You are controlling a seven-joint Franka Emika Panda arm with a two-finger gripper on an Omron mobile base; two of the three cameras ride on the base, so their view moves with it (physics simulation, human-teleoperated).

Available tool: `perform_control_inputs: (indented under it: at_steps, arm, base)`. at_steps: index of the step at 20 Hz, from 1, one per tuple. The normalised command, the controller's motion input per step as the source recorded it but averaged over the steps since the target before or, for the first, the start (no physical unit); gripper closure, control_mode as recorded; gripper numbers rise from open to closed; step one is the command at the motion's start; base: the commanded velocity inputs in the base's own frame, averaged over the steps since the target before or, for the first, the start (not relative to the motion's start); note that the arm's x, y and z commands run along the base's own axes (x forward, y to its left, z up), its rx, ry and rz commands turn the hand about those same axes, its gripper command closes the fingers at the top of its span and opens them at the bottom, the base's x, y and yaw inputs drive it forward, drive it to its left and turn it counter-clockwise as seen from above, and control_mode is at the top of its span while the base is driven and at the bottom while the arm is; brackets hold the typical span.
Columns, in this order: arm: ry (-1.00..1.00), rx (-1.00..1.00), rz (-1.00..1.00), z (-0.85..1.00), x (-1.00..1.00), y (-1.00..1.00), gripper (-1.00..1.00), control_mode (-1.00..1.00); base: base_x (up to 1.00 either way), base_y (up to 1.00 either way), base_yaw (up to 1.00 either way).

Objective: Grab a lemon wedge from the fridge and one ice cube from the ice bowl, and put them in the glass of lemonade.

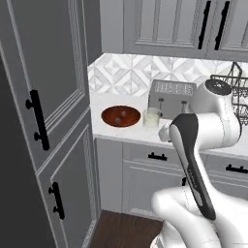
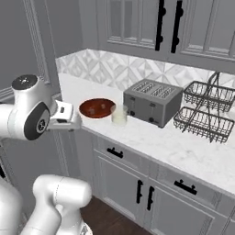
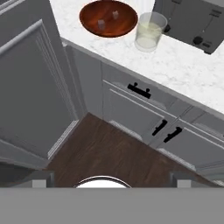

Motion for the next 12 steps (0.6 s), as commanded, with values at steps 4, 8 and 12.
perform_control_inputs:
  at_steps: [4, 8, 12]
  arm:
    - [0.00, 0.00, 0.00, 0.00, 0.00, 0.00, -1.00, 1.00]
    - [0.00, 0.00, 0.00, 0.00, 0.00, 0.00, -1.00, 1.00]
    - [0.00, 0.00, 0.00, 0.00, 0.00, 0.00, -1.00, 1.00]
  base:
    - [0.98, 0.27, -0.15]
    - [0.82, 0.14, -0.01]
    - [0.71, 0.03, 0.00]
